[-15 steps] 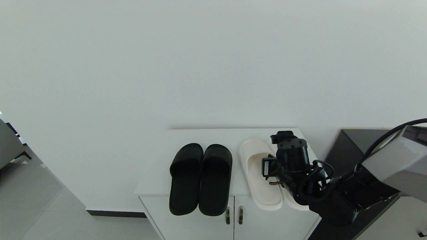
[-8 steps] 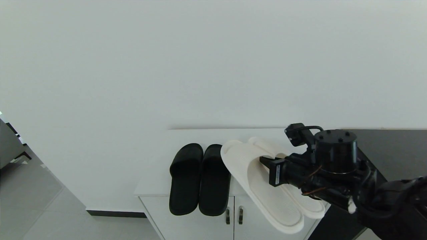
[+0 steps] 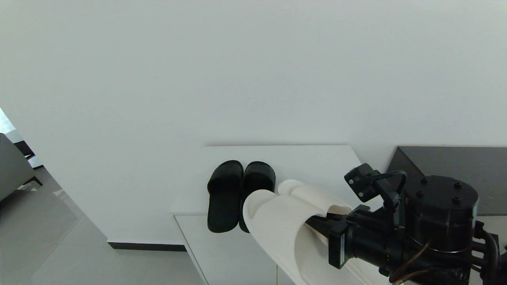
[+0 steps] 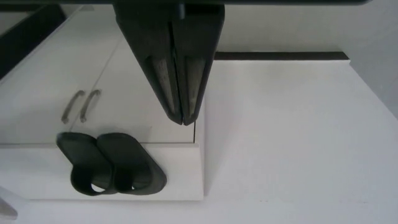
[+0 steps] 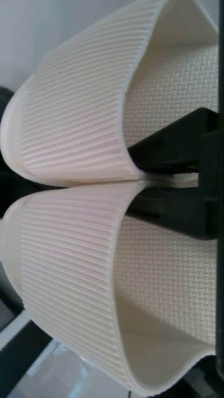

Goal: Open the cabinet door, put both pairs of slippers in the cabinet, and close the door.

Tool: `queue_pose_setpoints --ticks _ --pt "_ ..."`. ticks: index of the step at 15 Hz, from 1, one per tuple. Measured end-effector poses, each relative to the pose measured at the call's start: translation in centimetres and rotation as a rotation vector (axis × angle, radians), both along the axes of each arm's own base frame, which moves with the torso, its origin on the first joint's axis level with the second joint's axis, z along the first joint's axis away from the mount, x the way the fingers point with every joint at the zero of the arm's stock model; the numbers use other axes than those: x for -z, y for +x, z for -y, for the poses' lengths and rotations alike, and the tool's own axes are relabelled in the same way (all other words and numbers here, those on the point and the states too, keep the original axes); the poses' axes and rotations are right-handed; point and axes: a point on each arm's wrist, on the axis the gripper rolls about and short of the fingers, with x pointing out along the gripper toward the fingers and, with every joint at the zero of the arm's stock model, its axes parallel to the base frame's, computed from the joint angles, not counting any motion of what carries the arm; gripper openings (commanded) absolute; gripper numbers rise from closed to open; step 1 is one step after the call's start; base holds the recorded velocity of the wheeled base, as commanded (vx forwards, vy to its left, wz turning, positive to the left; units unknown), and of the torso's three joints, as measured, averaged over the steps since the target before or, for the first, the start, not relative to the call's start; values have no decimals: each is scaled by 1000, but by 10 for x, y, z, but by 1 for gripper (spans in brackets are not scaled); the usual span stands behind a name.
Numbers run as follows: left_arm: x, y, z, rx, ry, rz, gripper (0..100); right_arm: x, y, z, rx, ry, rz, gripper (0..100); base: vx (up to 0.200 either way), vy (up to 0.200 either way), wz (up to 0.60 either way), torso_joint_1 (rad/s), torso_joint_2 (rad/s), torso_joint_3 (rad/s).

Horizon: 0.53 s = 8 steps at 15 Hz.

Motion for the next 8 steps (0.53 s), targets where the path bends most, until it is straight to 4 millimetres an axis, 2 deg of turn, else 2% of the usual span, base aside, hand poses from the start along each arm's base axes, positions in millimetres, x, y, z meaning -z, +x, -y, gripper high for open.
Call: queue_pose_setpoints --ticks 2,8 --pt "0 0 0 0 0 0 0 1 -3 1 -23 1 -6 0 -200 0 0 5 5 5" --pt "0 0 0 0 5 0 0 6 -22 14 -203 14 -58 0 0 0 0 0 0 0"
